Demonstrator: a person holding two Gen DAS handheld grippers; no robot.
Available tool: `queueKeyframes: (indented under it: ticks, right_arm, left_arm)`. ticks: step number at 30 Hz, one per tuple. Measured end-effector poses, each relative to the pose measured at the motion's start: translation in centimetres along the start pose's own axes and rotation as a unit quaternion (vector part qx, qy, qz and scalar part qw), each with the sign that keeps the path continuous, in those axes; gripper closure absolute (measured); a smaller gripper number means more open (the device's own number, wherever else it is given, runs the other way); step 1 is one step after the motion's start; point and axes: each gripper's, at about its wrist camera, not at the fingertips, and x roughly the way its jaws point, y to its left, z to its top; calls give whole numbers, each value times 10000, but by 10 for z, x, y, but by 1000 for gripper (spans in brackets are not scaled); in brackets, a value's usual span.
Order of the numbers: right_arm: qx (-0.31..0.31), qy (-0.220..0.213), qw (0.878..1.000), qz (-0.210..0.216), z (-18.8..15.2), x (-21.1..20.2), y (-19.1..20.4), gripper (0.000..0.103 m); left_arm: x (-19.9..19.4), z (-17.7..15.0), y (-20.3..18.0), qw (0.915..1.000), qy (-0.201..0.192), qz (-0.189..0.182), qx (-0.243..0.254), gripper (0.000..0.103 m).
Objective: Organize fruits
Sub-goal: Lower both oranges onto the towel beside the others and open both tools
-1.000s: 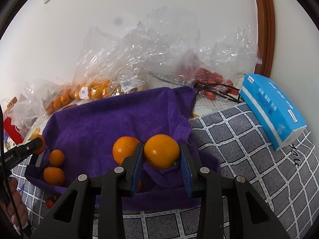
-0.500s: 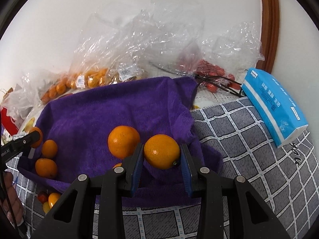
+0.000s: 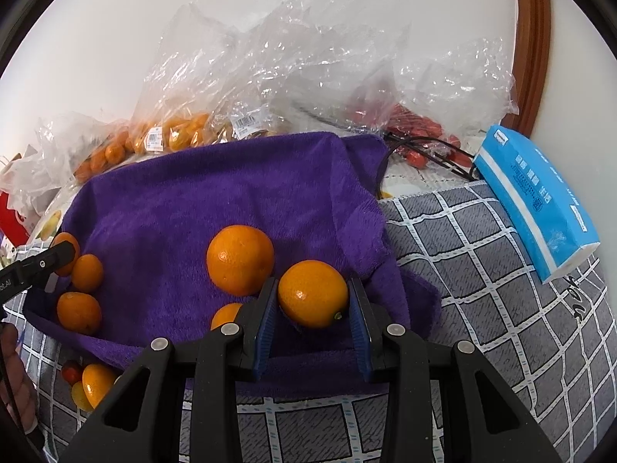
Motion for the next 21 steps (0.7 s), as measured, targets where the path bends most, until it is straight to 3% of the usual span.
queueKeyframes:
  ticks: [21]
  right_arm:
    - [-207, -30, 9997, -121, -1, -1, 7, 67]
  left_arm:
    - [1, -1, -1, 10000, 4, -22, 70, 64]
